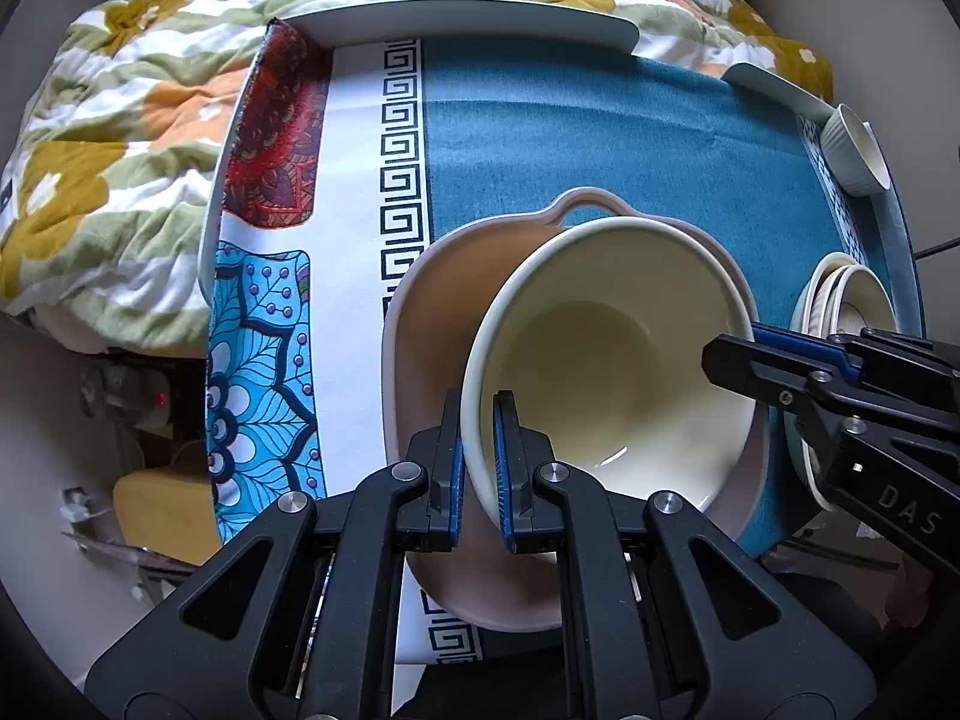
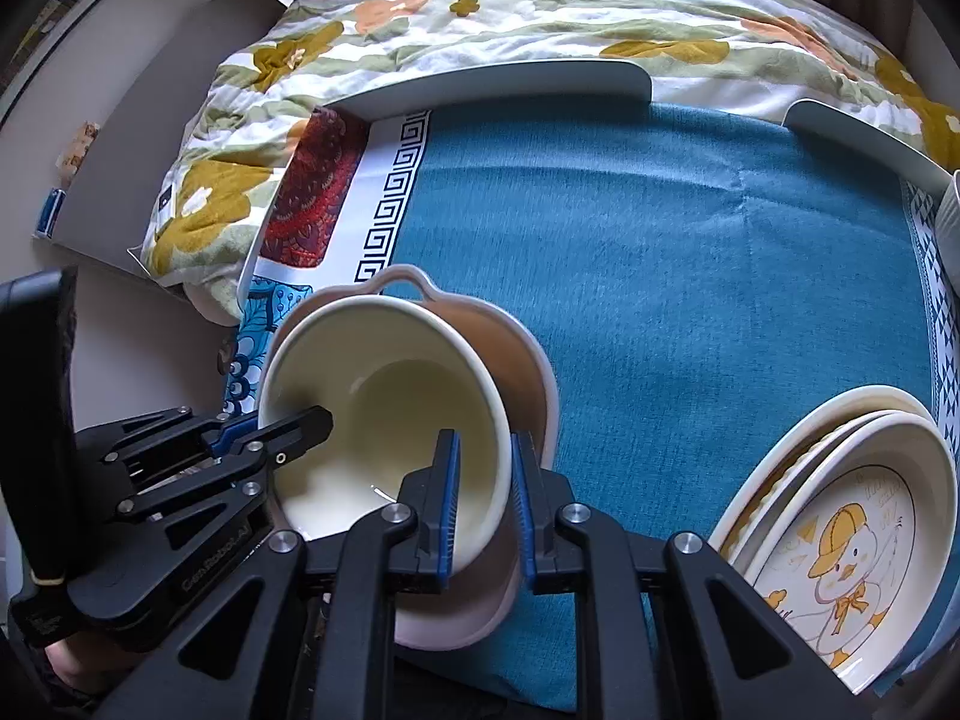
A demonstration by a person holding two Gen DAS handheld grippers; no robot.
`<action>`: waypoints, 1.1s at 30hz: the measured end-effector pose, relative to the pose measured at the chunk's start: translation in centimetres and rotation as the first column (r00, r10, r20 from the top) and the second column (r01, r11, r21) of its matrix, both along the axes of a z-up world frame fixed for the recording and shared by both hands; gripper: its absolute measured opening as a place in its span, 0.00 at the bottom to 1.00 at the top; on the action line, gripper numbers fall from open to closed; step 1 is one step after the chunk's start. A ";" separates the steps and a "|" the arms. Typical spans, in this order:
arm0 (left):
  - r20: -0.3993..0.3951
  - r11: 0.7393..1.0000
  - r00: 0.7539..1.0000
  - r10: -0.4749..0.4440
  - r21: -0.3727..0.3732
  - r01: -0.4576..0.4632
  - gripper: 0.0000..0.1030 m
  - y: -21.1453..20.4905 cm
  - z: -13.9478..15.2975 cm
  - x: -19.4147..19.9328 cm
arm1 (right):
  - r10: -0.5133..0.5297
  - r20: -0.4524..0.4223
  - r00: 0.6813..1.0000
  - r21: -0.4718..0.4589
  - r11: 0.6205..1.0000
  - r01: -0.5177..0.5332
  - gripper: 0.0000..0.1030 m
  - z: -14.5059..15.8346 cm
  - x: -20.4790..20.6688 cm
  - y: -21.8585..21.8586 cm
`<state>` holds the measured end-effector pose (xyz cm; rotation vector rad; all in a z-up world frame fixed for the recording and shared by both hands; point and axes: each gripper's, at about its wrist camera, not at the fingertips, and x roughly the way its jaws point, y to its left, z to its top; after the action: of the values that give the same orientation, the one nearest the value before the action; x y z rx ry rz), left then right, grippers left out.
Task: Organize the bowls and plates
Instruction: 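Carry the cream bowl and lower it into the mauve bowl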
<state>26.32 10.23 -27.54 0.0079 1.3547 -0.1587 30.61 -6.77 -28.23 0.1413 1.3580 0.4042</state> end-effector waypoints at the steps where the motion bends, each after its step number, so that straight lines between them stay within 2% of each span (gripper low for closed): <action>1: 0.001 1.000 1.000 -0.001 0.004 0.001 0.07 0.0 0.0 0.0 | 0.002 -0.005 1.000 -0.001 1.000 -0.002 0.15 -0.1 0.0 0.1; 16: -0.014 1.000 1.000 0.019 -0.007 -0.019 0.07 0.6 -0.5 -0.2 | 0.015 -0.023 1.000 -0.025 1.000 -0.016 0.15 -0.7 0.2 1.1; 28: 0.036 1.000 0.999 0.019 -0.010 -0.018 0.12 0.7 1.3 -0.5 | 0.014 -0.006 1.000 -0.042 0.999 -0.014 0.15 0.0 -0.4 0.8; 33: 0.060 1.000 0.998 0.016 -0.015 -0.015 0.13 0.7 2.9 -1.1 | 0.000 0.023 1.000 -0.025 1.000 0.001 0.15 1.7 -0.9 0.3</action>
<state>25.22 10.90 -24.59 -0.0101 1.2930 -0.1547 29.74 -6.50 -26.52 0.1157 1.3396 0.3869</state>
